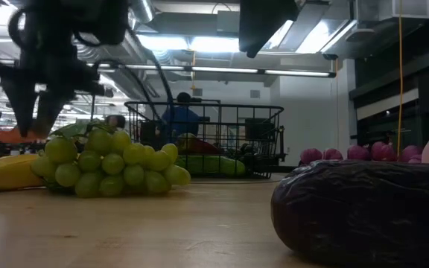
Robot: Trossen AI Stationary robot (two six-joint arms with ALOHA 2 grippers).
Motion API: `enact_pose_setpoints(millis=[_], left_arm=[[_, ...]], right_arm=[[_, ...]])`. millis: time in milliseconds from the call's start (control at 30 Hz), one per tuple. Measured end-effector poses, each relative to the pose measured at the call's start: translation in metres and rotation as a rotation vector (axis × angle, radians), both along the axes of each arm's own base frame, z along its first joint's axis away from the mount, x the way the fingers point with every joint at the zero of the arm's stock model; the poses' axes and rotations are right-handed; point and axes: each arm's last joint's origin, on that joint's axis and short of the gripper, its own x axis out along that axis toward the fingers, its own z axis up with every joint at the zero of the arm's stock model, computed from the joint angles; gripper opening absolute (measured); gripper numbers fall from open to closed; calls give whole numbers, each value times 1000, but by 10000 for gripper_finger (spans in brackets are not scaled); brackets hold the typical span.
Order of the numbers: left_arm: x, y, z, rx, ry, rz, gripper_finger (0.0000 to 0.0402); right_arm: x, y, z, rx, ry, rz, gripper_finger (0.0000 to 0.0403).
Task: Build produce basket
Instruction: Put the yellow chili pepper into the wire basket
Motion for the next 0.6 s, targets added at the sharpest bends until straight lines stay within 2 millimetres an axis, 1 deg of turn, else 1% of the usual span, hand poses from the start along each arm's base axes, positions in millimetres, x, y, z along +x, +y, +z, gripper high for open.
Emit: enact_pose_setpoints(millis=[133, 267, 367, 500, 533, 600], left_arm=[[0, -5, 21, -18, -86, -30, 75], [7, -6, 47, -15, -220, -36, 75], [14, -4, 70, -2, -333, -29, 75], [27, 4, 106, 13, -521, -47, 75], [29, 8, 114, 15, -567, -48, 75], [33, 21, 138, 28, -690, -26, 75]], right_arm=[[0, 0, 0, 0, 1, 0, 149], [0, 0, 0, 0, 1, 0, 149], [0, 0, 0, 0, 2, 0, 149], [-1, 0, 0, -4, 11, 4, 149], [-1, 0, 0, -7, 14, 13, 149], [-1, 0, 0, -14, 21, 29, 149]])
